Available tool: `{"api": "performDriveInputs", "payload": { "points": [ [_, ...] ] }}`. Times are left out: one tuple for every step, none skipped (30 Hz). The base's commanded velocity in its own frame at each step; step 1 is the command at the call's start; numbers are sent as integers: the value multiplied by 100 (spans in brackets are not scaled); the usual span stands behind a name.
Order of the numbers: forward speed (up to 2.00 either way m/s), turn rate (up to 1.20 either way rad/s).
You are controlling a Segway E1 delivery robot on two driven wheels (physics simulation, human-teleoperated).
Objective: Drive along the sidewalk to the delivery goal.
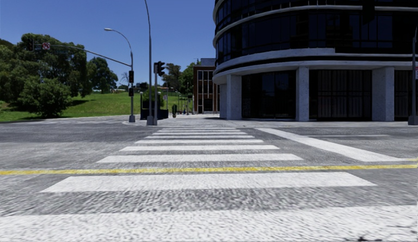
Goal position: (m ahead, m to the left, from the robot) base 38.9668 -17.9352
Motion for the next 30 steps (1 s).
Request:
{"api": "performDriveInputs", "payload": {
  "points": [
    [200, 0],
    [200, 0],
    [200, 0],
    [200, 0],
    [200, 0],
    [200, 0],
    [200, 0],
    [200, 0],
    [200, 0],
    [200, 0],
    [200, 0],
    [200, 0],
    [200, 0],
    [200, 0],
    [200, 0],
    [200, 0],
    [200, 0],
    [200, 0],
    [200, 0],
    [200, 0],
    [200, 0],
    [200, 0],
    [200, 0],
    [200, 0],
    [200, 0],
    [200, 0],
    [200, 0],
    [200, 0],
    [200, 0],
    [200, 0]
  ]
}}
